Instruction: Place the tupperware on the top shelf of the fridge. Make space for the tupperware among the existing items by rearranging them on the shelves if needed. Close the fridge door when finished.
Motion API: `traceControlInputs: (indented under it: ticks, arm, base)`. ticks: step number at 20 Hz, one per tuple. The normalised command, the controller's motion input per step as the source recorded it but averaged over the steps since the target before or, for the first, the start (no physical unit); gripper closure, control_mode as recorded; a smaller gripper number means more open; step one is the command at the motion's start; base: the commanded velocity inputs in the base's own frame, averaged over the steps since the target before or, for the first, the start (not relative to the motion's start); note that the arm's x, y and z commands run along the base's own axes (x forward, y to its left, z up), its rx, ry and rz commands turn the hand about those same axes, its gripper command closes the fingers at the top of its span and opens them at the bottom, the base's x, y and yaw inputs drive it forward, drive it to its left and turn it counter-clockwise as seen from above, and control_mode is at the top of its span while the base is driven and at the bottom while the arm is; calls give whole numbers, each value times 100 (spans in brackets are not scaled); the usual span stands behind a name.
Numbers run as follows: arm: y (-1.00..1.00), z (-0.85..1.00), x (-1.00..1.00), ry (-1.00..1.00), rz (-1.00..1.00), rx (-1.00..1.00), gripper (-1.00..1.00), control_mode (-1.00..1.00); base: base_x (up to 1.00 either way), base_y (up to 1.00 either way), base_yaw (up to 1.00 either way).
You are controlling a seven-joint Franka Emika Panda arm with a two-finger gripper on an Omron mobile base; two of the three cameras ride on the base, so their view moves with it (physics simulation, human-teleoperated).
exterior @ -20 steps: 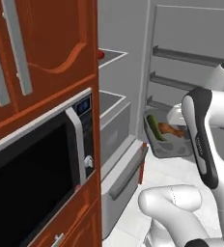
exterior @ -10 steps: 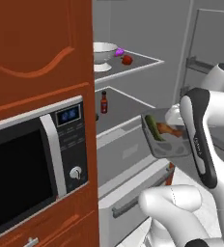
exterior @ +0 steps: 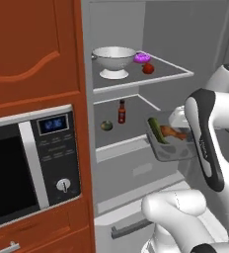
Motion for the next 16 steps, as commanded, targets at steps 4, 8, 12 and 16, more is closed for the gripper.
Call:
traceControlInputs:
  ticks: [4,8,12,16]
  arm:
    - [0,0,0,0,0,0,100,100]
    - [0,0,0,0,0,0,100,100]
    - [-9,0,0,-3,-1,0,100,-100]
    - [0,17,0,-10,-15,0,100,-100]
  base:
    - [56,-37,40]
    - [47,-28,34]
    - [5,-5,3]
    - [0,0,0]
